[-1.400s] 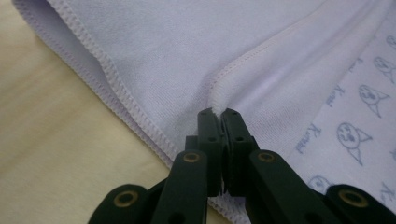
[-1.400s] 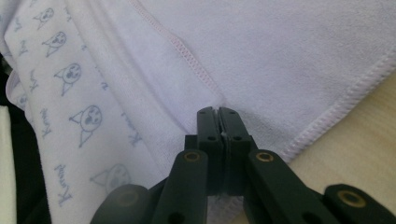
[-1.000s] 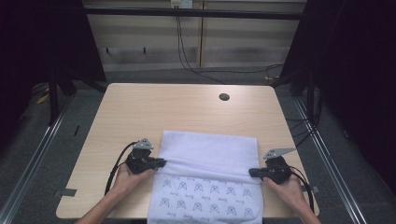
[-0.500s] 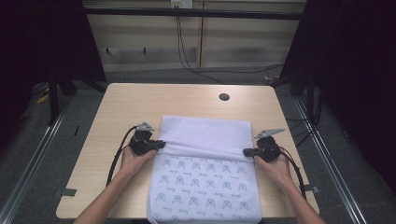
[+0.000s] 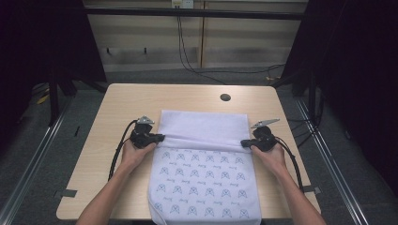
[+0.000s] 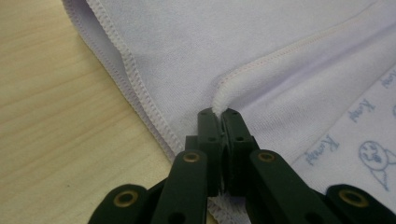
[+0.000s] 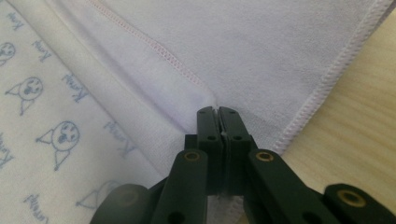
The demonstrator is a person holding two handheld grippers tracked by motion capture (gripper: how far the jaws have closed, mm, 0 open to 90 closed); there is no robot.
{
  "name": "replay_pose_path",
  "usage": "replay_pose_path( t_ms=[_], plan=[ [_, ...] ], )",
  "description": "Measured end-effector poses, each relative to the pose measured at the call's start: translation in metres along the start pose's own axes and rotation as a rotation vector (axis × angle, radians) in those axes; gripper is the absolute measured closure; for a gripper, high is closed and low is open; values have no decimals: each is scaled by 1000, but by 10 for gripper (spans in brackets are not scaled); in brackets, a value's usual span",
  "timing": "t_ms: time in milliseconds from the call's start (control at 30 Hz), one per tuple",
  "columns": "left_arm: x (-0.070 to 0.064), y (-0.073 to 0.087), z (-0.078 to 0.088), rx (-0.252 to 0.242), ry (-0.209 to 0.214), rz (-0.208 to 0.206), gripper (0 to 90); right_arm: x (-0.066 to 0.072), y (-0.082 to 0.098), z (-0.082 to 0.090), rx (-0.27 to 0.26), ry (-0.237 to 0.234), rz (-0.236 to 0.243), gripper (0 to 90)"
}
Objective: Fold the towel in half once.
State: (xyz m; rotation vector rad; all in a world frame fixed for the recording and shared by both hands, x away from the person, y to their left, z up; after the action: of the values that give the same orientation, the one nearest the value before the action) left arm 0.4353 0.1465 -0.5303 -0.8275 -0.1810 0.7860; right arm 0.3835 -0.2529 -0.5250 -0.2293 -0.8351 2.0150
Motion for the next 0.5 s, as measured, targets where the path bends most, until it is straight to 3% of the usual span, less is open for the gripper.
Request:
replay_pose_path(
  t_ms=[500],
  plan=[
    [26,-15,-12,-11,-33,51,881,-21,-28,-23,-34,32,-73,885]
  ],
)
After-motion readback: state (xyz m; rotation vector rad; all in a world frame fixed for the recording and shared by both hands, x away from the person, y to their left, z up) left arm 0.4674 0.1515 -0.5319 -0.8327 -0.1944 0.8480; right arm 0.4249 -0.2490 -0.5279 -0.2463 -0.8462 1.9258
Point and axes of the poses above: each handheld gripper's, and its own axes: z roughly backward along the jaws, y roughly out of its underside, x roughly to its left, the point moved 4 cm from there along -z, roughly forward along the jaws, and after that the axes turned 1 degree about -y, right-handed, at the moved point
